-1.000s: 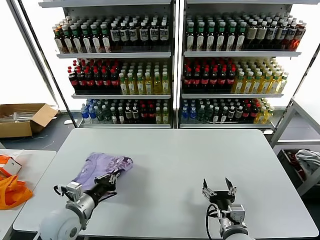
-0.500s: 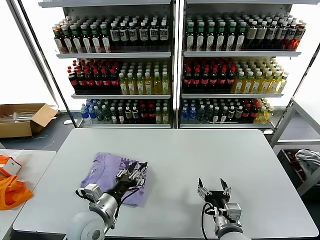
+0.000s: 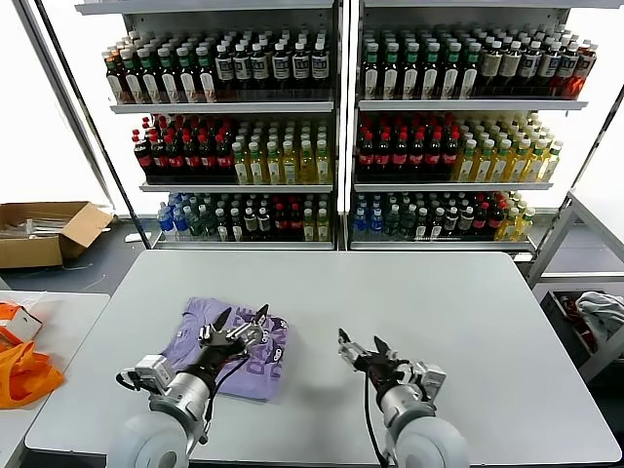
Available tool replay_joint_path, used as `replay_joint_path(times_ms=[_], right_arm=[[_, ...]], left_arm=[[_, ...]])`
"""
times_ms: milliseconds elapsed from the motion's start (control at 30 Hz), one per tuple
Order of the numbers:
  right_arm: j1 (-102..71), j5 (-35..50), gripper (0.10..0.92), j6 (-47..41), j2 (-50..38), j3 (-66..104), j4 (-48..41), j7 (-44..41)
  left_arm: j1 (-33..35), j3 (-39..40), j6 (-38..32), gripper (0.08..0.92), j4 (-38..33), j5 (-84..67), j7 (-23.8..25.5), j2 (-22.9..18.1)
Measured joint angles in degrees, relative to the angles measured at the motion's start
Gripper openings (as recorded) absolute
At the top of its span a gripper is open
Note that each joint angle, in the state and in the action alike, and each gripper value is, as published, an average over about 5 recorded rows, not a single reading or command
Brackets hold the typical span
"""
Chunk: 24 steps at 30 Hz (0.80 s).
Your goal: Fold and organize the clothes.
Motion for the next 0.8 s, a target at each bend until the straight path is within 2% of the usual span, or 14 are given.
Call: replay_joint_path(times_ms=[333,800], right_arm=[[7.49,10.15,0.823,0.79,4.33,-5.33,-7.11,3.86],[10.99,13.09,0.823,2.86,10.39,-9.55,-15.58,7.05]], left_arm=[[1.54,-3.14,0.99,0.823,-1.09,1.43,-1.72,-0.13],[3.0,-4.38,1.33,0.823,-1.35,2.15,-2.22,-0.82]])
